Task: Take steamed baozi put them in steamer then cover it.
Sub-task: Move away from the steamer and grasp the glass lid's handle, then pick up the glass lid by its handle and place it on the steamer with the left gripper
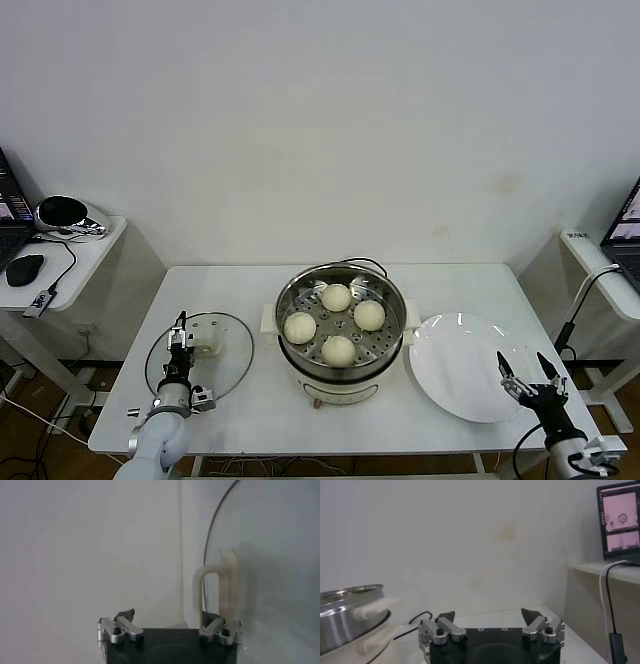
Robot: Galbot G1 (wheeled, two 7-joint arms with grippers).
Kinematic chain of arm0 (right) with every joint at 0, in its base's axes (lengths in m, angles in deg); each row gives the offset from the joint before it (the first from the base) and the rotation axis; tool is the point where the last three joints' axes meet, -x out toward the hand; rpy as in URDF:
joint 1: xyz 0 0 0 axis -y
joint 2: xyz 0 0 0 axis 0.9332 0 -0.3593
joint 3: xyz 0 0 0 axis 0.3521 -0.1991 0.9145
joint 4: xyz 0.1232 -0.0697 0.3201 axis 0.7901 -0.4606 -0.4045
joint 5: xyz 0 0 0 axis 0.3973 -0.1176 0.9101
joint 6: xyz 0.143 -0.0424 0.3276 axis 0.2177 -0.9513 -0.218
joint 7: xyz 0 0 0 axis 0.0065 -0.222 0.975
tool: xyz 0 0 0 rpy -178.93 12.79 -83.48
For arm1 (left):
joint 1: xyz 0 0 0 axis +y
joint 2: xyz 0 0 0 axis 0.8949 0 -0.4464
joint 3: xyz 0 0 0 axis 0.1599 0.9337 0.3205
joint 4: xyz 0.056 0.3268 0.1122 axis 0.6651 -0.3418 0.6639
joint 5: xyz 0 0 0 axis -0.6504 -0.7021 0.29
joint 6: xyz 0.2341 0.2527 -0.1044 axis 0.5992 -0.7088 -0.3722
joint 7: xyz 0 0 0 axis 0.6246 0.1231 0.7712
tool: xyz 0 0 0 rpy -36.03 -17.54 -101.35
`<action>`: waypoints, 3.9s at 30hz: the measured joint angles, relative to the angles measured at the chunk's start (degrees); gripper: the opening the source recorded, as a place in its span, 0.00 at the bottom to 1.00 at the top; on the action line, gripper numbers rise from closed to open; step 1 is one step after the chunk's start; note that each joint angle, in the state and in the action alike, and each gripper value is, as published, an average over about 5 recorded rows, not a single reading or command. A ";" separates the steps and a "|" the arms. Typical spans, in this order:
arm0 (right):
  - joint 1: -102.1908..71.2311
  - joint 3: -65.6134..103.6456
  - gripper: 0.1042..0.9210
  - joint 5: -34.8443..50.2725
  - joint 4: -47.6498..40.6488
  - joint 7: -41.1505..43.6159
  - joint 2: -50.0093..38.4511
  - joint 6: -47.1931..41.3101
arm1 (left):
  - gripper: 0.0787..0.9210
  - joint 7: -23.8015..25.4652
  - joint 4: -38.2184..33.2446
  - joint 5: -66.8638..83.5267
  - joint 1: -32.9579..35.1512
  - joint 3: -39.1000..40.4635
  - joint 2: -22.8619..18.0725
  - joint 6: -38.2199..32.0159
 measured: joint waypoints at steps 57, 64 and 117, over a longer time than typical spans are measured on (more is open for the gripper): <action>0.93 -0.60 0.88 -2.75 -0.16 -0.52 0.83 -0.44 | 0.08 16.35 -32.63 -1.42 7.52 3.15 2.15 26.94; 1.41 -0.54 0.88 -4.23 -0.44 -0.66 0.86 -0.77 | 0.08 22.60 -39.04 -5.57 4.71 8.05 -0.55 30.55; 3.44 0.55 0.88 -7.52 -3.85 -0.39 -0.07 -0.16 | 0.08 36.58 -22.81 -24.45 -11.99 34.62 -20.21 32.35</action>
